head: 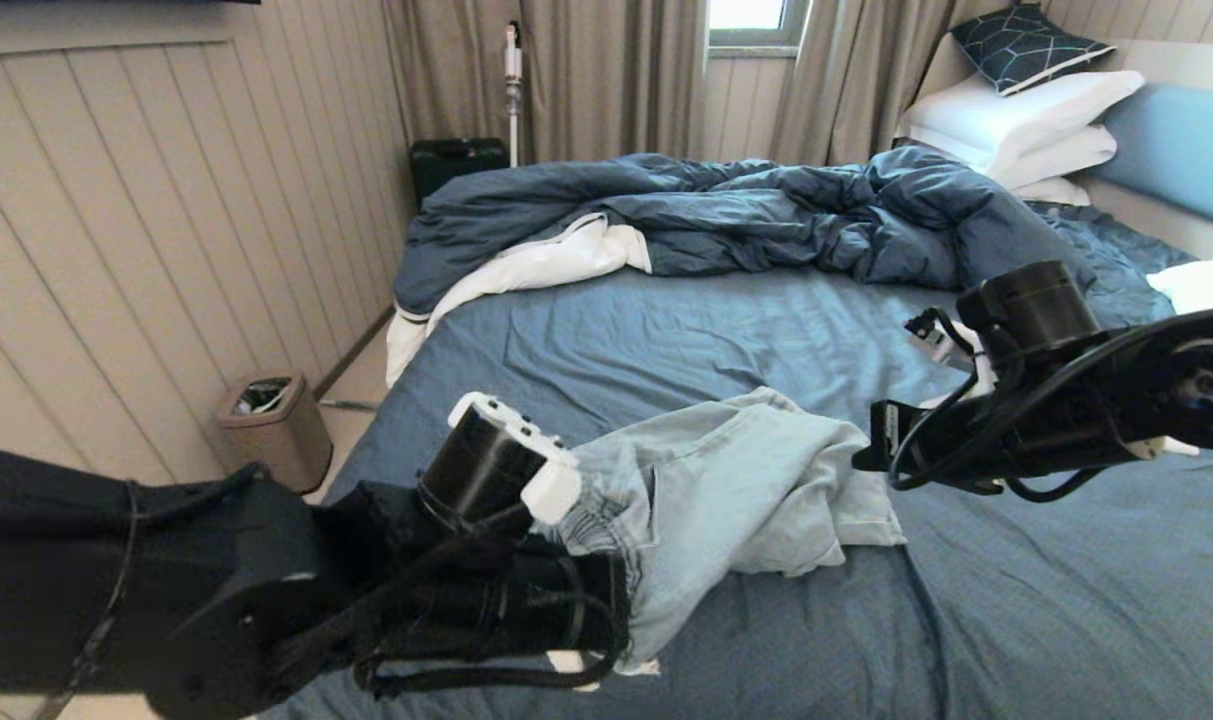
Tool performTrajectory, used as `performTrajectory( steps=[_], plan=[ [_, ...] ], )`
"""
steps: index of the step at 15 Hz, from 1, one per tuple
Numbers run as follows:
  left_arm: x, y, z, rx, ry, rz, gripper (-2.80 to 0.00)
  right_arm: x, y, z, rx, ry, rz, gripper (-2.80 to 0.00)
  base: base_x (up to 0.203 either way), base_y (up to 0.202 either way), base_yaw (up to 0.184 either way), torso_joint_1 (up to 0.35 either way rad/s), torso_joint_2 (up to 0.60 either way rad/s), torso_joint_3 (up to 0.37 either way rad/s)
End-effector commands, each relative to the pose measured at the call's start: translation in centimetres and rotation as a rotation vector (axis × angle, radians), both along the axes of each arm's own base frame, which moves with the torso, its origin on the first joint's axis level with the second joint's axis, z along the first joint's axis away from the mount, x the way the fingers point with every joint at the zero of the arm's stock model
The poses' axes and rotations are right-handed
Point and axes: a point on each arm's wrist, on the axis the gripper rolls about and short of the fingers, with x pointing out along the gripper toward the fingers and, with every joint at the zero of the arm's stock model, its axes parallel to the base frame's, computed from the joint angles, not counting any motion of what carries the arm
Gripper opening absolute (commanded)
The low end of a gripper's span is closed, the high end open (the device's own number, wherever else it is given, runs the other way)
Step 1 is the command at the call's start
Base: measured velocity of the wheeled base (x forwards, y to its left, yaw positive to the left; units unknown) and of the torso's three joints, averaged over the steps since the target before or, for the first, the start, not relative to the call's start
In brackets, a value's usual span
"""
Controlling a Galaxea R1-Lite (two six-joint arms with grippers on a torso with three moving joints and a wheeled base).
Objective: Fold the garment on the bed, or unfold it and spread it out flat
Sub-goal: Unford the blue shorts
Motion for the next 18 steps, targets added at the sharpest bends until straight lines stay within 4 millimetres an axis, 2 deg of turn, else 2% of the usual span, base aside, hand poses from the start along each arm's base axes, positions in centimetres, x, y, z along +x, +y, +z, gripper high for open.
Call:
performTrajectory(
  steps=[1, 4, 7, 12, 13, 15, 18],
  plan=[
    [-2.2, 0.5, 0.3, 0.003, -0.005, -0.036, -2.80, 0.0, 0.0, -0.2, 0.001, 0.010, 0.000, -2.80, 0.000, 0.000, 0.000, 0.000, 0.00, 0.000],
    [-3.7, 1.1, -1.1, 0.052, 0.027, -0.071, -2.80, 0.3, 0.1, -0.6, -0.001, 0.021, 0.001, -2.80, 0.000, 0.000, 0.000, 0.000, 0.00, 0.000],
    [-5.0, 0.8, -2.2, 0.086, 0.048, -0.118, -2.80, 0.7, 0.3, -1.0, -0.003, 0.032, 0.003, -2.80, 0.000, 0.000, 0.000, 0.000, 0.00, 0.000],
    [-5.3, 0.5, -2.0, 0.069, 0.022, -0.136, -2.80, 0.9, 0.2, -1.2, -0.004, 0.037, 0.000, -2.80, 0.000, 0.000, 0.000, 0.000, 0.00, 0.000],
    [-5.2, 0.4, -1.9, 0.075, 0.010, -0.123, 0.00, 0.9, 0.2, -1.2, -0.005, 0.038, 0.001, -2.80, 0.000, 0.000, 0.000, 0.000, 0.00, 0.000],
    [-5.0, 0.1, -2.5, 0.121, -0.022, -0.077, 0.00, 0.9, 0.3, -1.3, -0.005, 0.041, 0.003, -2.80, 0.000, 0.000, 0.000, 0.000, 0.00, 0.000],
    [-5.2, 0.4, -2.3, 0.124, -0.047, -0.088, 0.00, 0.9, 0.2, -1.3, -0.005, 0.041, 0.003, -2.80, 0.000, 0.000, 0.000, 0.000, 0.00, 0.000]
  ],
)
